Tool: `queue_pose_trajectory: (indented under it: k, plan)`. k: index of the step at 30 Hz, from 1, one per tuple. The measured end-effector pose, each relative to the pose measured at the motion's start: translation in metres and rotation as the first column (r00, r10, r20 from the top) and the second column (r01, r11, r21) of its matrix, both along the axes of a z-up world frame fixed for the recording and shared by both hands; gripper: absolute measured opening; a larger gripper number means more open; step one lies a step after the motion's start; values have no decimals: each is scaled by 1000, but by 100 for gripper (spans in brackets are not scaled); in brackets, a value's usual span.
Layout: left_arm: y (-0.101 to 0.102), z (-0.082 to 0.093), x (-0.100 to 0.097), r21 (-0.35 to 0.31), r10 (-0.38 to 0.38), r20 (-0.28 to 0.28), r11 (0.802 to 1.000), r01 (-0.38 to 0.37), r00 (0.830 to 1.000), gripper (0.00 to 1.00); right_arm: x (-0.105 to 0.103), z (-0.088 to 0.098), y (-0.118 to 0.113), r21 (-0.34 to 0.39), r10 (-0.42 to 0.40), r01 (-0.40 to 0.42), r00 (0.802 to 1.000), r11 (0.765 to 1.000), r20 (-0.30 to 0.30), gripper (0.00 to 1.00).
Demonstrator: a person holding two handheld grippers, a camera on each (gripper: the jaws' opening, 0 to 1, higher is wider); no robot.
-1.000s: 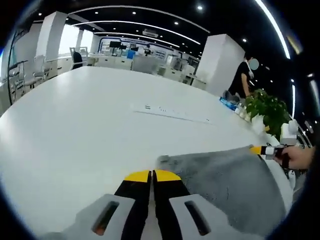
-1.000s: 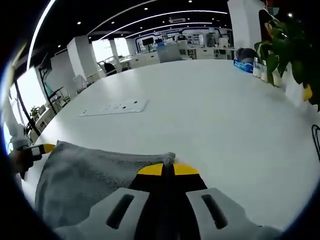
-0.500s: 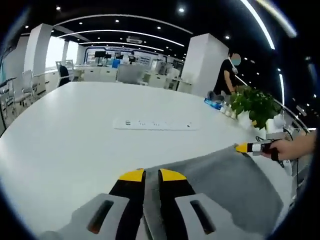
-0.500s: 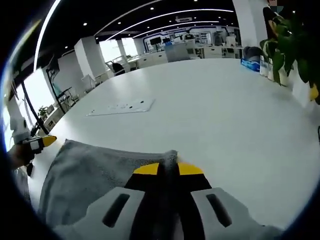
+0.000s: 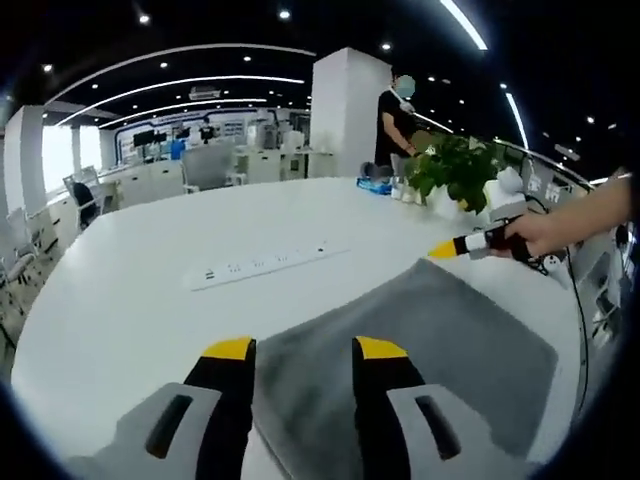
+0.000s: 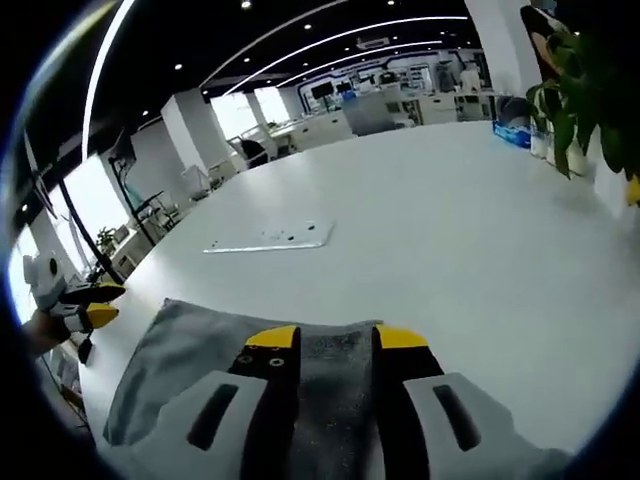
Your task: Fold the towel on the table until its edges align and the towel forms a compact rectangular stack.
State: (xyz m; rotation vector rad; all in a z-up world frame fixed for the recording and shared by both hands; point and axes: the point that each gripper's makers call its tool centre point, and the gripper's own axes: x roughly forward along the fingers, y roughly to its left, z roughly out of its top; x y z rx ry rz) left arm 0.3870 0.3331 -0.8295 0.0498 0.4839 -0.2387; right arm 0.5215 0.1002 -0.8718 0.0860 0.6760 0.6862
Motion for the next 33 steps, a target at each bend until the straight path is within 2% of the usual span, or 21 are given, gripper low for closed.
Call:
queue_pose_trajectory:
  k: [3,7,12,18,21,23,27,29,33]
  plan:
    - [-17,8,-10,80,-70,5,994,70,998,47,-4,8,-2,0,5,-5,1000,1000,1,29]
    - [-44,16,-25,86,-118,17,989,116,993,53,-8,16,-4,-19,38,-38,999,999,19,31]
    - [-68,20,-40,81,-162,13,984,160,987,57,-21,21,-7,-16,74,-74,997,997,-24,32]
    - [-100,23,-57,74,-222,15,973,221,975,60,-31,25,-17,-58,108,-109,994,992,-19,34]
    - [-121,19,-66,109,-288,-6,952,287,958,68,-34,26,-24,-72,113,-116,993,991,-36,35]
    - [-137,15,-71,129,-323,-16,938,323,946,69,-35,28,-27,-78,120,-123,992,989,-43,35]
    - [-162,11,-77,117,-353,-21,928,353,935,71,-36,34,-31,-85,139,-140,990,986,-26,35]
    - [-179,10,-80,105,-380,-10,919,379,925,72,-34,36,-35,-88,138,-139,990,986,-24,35]
    - [-199,8,-86,76,-404,-21,911,405,914,70,-34,37,-39,-86,134,-135,991,987,-24,35]
